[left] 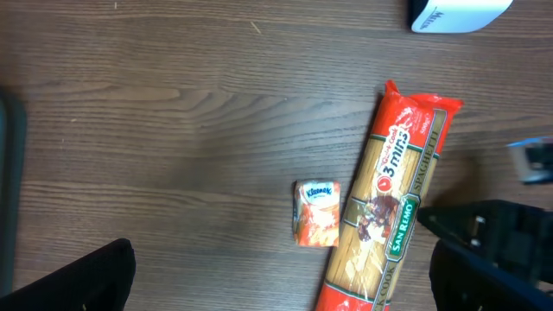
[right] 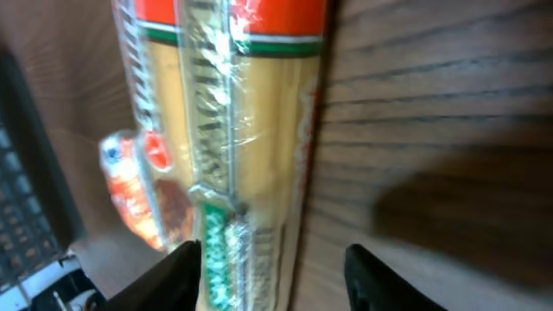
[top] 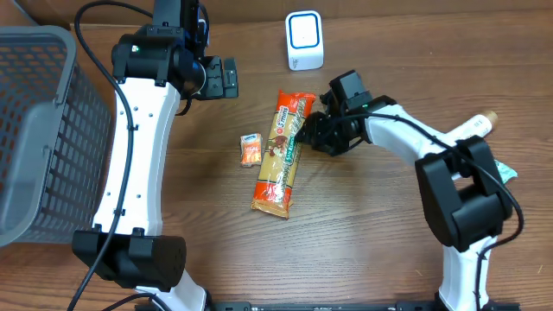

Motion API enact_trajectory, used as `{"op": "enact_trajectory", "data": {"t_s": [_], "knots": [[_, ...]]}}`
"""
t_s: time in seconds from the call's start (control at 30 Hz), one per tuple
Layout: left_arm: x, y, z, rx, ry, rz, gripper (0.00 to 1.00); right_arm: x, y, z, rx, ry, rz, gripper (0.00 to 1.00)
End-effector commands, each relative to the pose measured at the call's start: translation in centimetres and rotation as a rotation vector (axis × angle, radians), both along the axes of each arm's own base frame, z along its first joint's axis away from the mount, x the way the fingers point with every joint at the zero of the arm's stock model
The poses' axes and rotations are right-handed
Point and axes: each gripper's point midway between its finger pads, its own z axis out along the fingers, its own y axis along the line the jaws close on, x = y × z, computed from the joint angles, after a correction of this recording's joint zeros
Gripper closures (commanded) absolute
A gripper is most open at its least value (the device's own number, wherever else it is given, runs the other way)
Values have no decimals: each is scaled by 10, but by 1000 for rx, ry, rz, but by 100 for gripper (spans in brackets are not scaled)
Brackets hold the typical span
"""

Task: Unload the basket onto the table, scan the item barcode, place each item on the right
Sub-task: 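Reach the right gripper to the orange spaghetti pack and grasp it, then lift the spaghetti pack toward the scanner with the right gripper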

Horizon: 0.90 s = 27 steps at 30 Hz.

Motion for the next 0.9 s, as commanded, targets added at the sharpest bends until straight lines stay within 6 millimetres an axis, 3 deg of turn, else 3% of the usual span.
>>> {"op": "enact_trajectory", "data": {"t_s": [0.0,0.17,0.27,0.33,0.4,0.5,0.57,0.67,0.73,0.87], "knots": [[1,2,-4,6,9,12,0,-6,9,-10,4,24,5,49],[1,2,-4,7,9,12,0,-9,22,-17,3,11,21,49],[1,2,-4,7,10,12,0,-9,23,-23,-35,19,-18,56],[1,2,-4,7,10,12,0,-10,24,-25,-51,14,-19,71],[1,2,-4,7,10,12,0,-11,23,-26,-62,12,-15,96],[1,2,-4,6,9,12,0,-13,23,-22,-41,27,-10,96],[1,2,-4,7,9,12,0,-10,18,-12,-34,20,-8,96],[1,2,-4,6,9,12,0,-4,4,19,-51,-25,21,96],[1,2,-4,7,9,12,0,-1,-19,54,-135,-69,30,96],[1,2,-4,7,10,12,0,-6,-56,94,-361,-92,38,96]]}}
